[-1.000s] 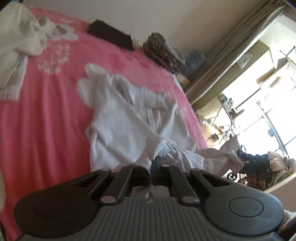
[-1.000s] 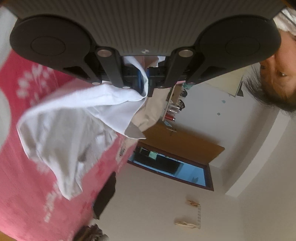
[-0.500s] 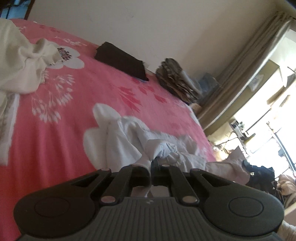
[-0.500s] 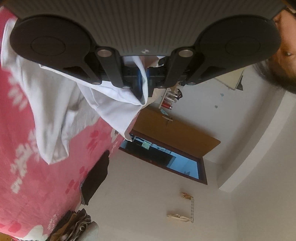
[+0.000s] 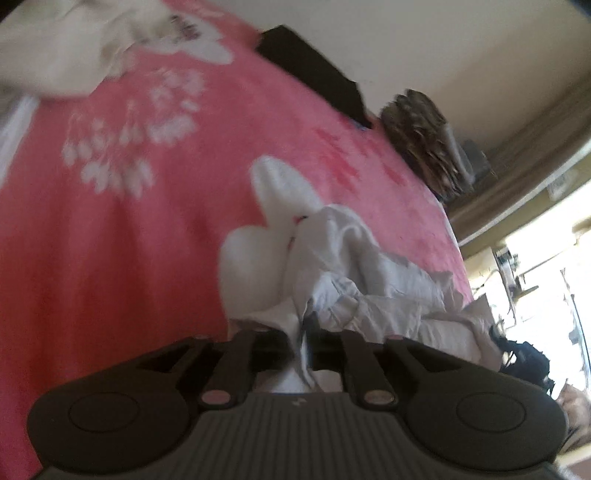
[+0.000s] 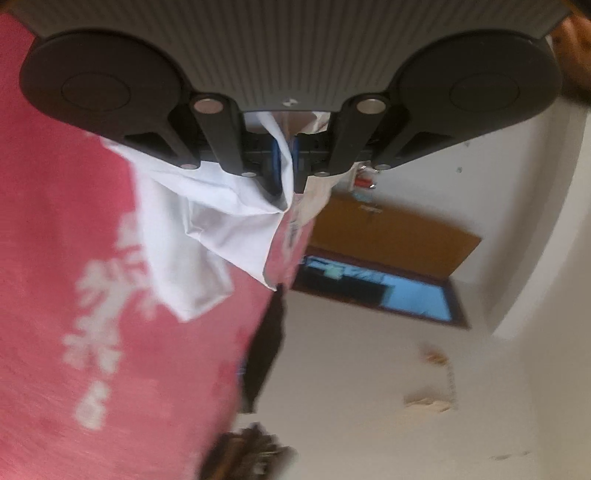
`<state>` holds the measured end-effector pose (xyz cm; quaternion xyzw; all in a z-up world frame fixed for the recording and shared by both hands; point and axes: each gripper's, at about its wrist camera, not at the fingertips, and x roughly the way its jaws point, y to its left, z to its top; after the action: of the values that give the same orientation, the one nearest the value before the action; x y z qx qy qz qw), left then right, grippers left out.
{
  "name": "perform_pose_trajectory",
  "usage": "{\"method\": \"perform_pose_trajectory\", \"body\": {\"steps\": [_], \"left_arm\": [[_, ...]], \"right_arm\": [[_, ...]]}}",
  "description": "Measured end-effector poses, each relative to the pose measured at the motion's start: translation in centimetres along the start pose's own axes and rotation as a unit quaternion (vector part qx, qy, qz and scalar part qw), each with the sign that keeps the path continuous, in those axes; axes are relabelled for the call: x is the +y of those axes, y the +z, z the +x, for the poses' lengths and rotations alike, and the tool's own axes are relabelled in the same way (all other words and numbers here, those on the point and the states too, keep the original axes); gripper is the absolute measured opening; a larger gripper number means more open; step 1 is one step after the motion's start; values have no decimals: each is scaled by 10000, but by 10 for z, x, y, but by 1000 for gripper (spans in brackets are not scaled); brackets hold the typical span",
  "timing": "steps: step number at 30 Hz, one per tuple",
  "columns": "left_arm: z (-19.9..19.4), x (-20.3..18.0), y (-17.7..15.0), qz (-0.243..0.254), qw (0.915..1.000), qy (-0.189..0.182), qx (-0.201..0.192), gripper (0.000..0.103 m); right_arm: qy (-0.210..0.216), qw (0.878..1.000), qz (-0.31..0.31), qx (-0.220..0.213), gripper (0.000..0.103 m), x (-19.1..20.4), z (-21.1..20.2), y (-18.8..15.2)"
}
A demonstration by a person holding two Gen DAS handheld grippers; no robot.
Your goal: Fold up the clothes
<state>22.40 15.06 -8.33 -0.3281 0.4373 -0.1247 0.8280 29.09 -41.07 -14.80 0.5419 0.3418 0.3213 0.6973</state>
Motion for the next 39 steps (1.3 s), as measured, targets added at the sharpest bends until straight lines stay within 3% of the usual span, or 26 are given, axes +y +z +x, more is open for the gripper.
{"method": "perform_pose_trajectory", "body": {"steps": [1, 2, 3, 5, 6, 9, 12, 16, 18, 21, 23, 25, 29, 31, 33, 35, 37, 39], "left_arm": [[-1, 4, 0, -155, 9999, -65, -19, 32], [-5, 6, 0, -267, 9995, -144, -78, 37], [-10, 8, 0, -340, 9991, -219, -157, 45], [-23, 8, 0, -420, 9980, -308, -347, 51], [-31, 7, -1, -469, 9973, -333, -458, 54], [-59, 3, -9, -566, 9949, -357, -749, 56], [-89, -7, -29, -470, 9952, -366, -781, 56], [-105, -22, -85, -147, 9986, -483, -178, 58], [-94, -20, -116, -298, 9978, -538, 266, 59], [-66, -8, -150, -772, 9946, -260, 647, 59], [-55, 4, -160, -1176, 9921, -115, 415, 57], [-55, 15, -161, -1682, 9852, -327, 42, 58], [-54, 21, -154, -1807, 9824, -316, -350, 55], [-50, 18, -152, -1557, 9868, -156, -422, 45], [-46, 13, -152, -1280, 9904, 48, -520, 34], [-43, 12, -150, -1229, 9902, 207, -630, 21], [-42, 13, -150, -1292, 9883, 355, -732, 7], [-45, 9, -150, -1333, 9868, 472, -789, 4]], "right_arm": [[-65, 9999, 140, -30, 14, -4, -2, 0], [-132, 9995, 281, -61, 26, -8, -4, -1], [-169, 9992, 352, -112, 47, -9, -8, -3], [-193, 9988, 369, -251, 63, -6, -19, -7], [-209, 9987, 364, -304, 66, -3, -25, -9], [-285, 9975, 400, -505, 70, 7, -51, -19], [-292, 9962, 379, -722, 71, 20, -85, -38], [-310, 9949, 615, -736, 71, 26, -122, -76], [-525, 9931, 864, -594, 71, 21, -131, -104], [-826, 9891, 1150, -397, 71, 8, -127, -134], [-1109, 9867, 1126, -369, 69, 2, -118, -140], [-1249, 9854, 1045, -499, 65, -1, -110, -136], [-1322, 9836, 873, -865, 58, 0, -102, -118], [-1436, 9817, 814, -947, 44, -3, -99, -113], [-1613, 9786, 816, -983, 19, -7, -96, -110], [-1643, 9769, 855, -1068, 7, -15, -95, -108], [-1598, 9757, 899, -1197, 5, -20, -95, -109], [-1639, 9746, 798, -1303, 4, -15, -94, -113]]}}
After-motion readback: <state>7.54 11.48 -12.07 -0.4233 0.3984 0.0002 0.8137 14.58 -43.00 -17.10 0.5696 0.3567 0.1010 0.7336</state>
